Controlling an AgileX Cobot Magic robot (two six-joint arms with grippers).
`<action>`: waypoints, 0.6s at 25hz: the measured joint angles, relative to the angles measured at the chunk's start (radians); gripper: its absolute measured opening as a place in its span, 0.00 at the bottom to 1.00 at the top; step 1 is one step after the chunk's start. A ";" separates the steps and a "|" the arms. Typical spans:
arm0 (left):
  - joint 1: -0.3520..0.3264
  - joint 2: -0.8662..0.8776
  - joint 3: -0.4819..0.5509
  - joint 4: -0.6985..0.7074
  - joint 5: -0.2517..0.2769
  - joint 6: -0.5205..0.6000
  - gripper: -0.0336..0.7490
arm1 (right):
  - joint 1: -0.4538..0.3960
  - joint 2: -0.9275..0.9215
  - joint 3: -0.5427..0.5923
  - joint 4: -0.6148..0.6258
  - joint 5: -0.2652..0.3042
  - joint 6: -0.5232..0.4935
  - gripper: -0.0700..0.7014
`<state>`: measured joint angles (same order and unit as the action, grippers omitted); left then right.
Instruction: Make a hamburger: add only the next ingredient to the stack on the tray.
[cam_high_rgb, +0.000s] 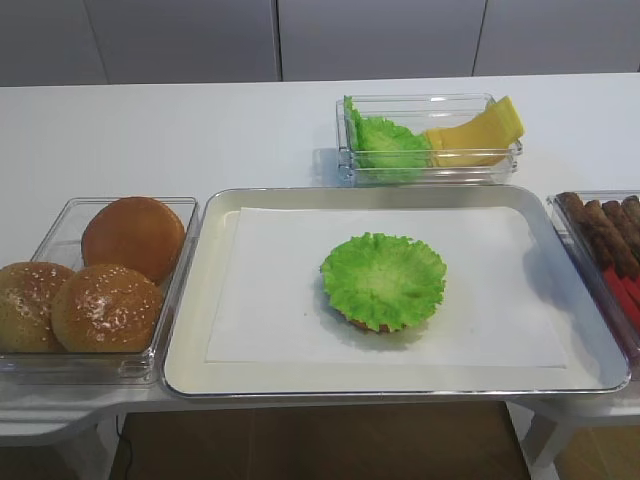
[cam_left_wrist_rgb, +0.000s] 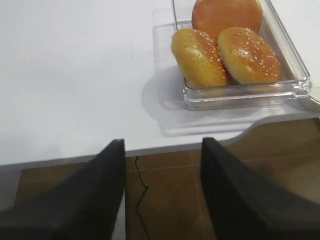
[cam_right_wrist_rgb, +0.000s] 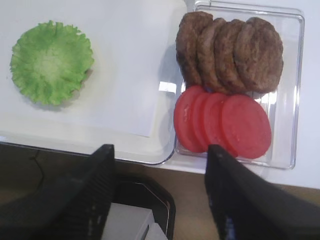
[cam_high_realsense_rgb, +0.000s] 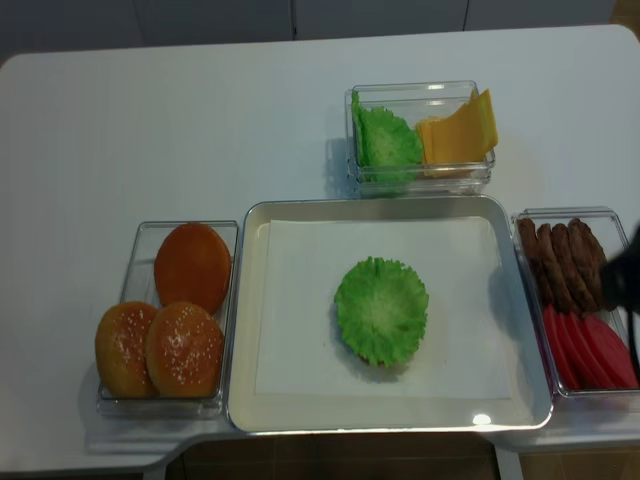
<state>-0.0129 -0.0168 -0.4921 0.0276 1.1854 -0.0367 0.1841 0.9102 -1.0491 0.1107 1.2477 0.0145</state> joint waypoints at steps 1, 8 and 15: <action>0.000 0.000 0.000 0.000 0.000 0.000 0.50 | 0.000 -0.039 0.021 0.000 0.002 0.004 0.65; 0.000 0.000 0.000 0.000 0.000 0.000 0.49 | 0.000 -0.327 0.176 -0.002 0.015 0.033 0.65; 0.000 0.000 0.000 0.000 0.000 0.000 0.49 | 0.000 -0.613 0.285 -0.002 0.024 0.037 0.65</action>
<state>-0.0129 -0.0168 -0.4921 0.0276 1.1854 -0.0367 0.1841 0.2973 -0.7644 0.1084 1.2718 0.0511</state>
